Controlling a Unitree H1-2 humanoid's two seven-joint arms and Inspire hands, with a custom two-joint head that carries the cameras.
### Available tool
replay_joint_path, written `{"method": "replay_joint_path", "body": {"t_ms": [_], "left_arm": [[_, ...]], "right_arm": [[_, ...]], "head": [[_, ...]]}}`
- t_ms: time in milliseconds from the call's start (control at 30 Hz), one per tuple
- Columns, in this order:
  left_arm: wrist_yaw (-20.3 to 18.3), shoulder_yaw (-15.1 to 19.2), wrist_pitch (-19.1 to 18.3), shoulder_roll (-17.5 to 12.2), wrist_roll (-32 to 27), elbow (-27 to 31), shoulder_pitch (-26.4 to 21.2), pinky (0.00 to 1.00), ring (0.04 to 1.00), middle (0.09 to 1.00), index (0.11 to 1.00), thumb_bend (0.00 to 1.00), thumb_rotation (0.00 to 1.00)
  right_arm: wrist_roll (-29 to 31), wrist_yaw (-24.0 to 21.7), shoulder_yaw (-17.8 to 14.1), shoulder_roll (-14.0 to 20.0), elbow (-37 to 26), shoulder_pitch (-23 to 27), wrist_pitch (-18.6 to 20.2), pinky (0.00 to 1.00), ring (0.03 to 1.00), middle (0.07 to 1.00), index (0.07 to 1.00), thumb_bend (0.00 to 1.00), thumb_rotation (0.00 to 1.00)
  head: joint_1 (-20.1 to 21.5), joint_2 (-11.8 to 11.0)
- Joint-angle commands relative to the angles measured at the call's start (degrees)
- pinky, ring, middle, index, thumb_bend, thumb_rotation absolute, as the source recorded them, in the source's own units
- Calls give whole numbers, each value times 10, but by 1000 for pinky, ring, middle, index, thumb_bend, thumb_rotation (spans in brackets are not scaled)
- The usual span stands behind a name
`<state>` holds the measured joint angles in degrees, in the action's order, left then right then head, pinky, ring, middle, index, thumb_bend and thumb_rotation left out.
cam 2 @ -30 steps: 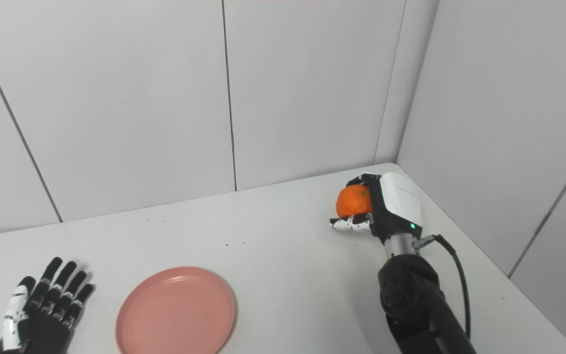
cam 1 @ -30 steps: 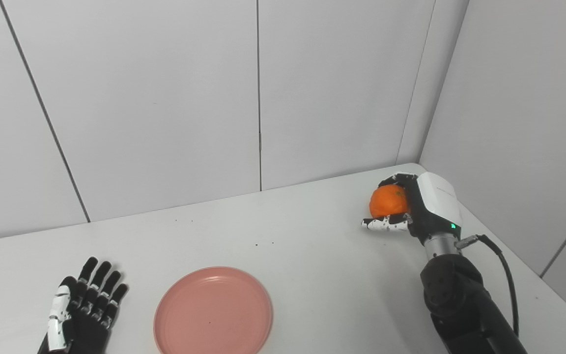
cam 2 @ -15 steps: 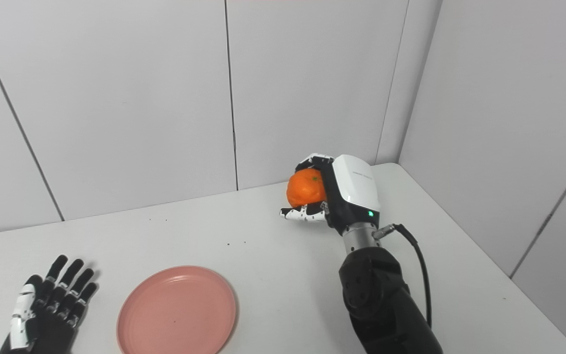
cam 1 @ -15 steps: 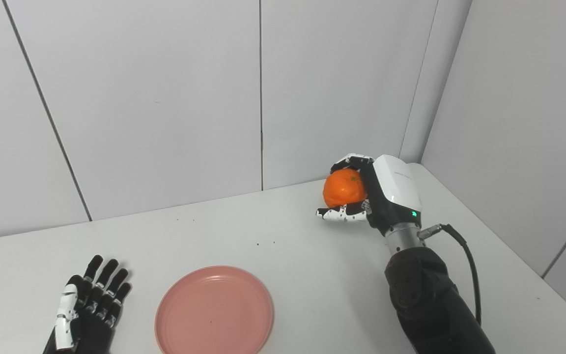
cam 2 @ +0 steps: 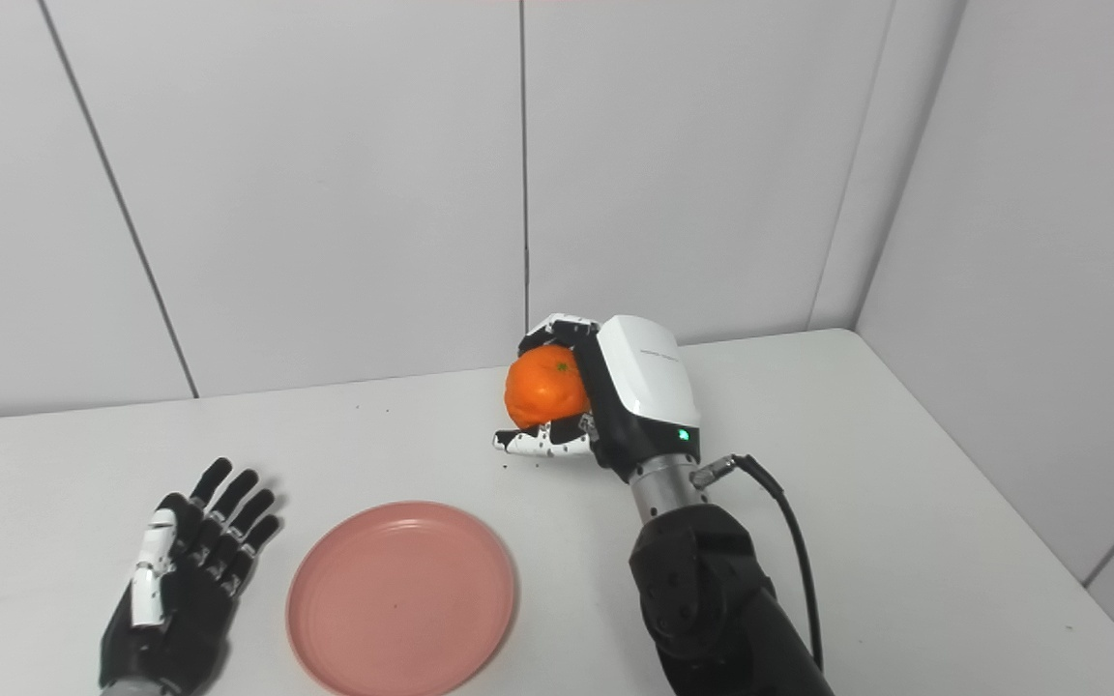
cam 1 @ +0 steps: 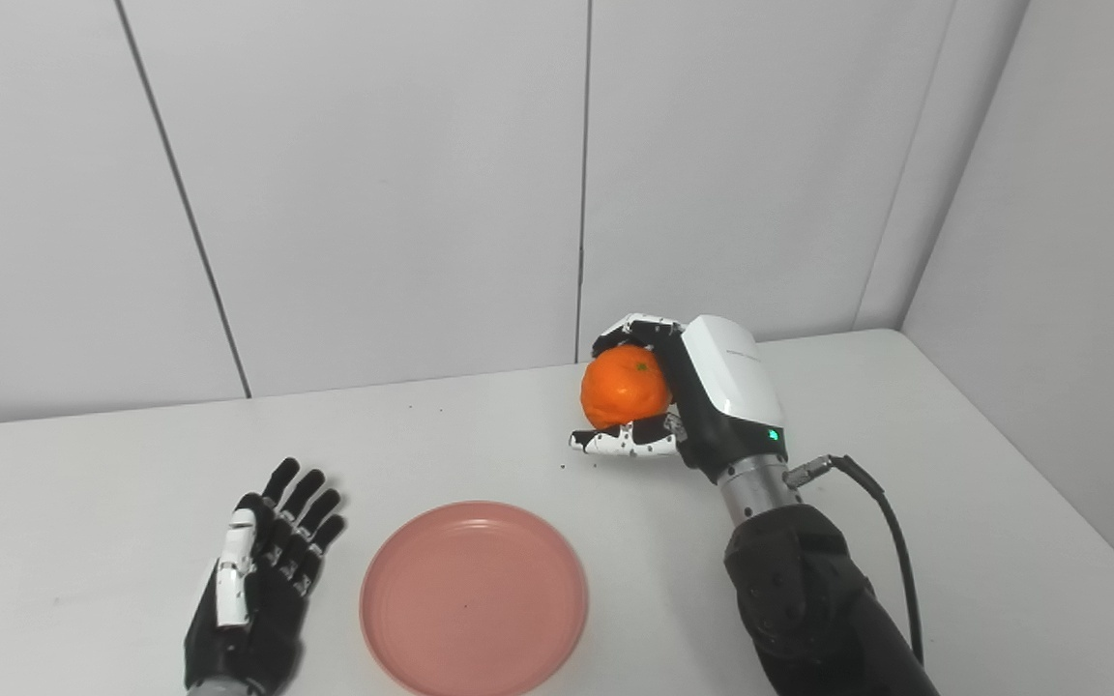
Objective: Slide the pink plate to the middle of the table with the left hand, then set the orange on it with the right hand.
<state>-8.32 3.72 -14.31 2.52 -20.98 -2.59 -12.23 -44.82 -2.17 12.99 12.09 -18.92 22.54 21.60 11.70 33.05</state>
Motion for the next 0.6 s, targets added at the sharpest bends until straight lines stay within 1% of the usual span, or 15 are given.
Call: {"method": "replay_joint_path", "body": {"t_ms": [0,33,67,100,133,200,333,367,433,567], "left_arm": [[22,-7,-32,9,13,-11,21,927,911,918,912,357,1000],[24,-9,-31,11,17,-9,22,927,911,918,913,356,1000],[25,-12,-29,14,21,-8,23,927,912,919,913,356,1000],[26,-14,-27,16,23,-8,23,928,913,920,916,353,1000],[27,-16,-24,19,26,-7,24,928,914,921,917,351,1000],[30,-21,-21,25,33,-6,25,930,914,920,917,353,1000],[38,-33,-18,36,50,-5,26,922,914,922,923,367,1000],[40,-35,-17,37,55,-5,26,913,909,918,920,371,1000],[45,-40,-17,41,64,-3,26,903,904,913,916,375,1000],[56,-43,-25,53,78,1,22,894,901,909,913,375,1000]], "right_arm": [[-1,5,7,-6,-9,24,-39,300,384,446,527,525,0],[-1,6,12,-8,-7,23,-45,301,384,447,526,525,0],[-1,3,18,-13,-6,22,-44,302,383,448,526,525,0],[-1,1,22,-17,-6,21,-44,295,375,442,528,524,0],[-3,-4,28,-19,-5,21,-45,292,372,440,529,524,0],[-2,-13,37,-20,-6,19,-49,289,368,437,530,524,0],[-8,-30,50,-33,-9,17,-41,291,374,444,524,526,0],[-6,-35,52,-38,-10,15,-37,287,367,439,524,525,0],[-3,-44,53,-44,-11,13,-35,287,366,438,523,526,1],[8,-51,51,-48,-7,11,-49,300,376,443,520,526,0]], "head": [[-14,3],[-17,4],[-32,6],[-32,6],[-53,7],[-73,8],[-104,14],[-106,14],[-127,19],[-149,23]]}}
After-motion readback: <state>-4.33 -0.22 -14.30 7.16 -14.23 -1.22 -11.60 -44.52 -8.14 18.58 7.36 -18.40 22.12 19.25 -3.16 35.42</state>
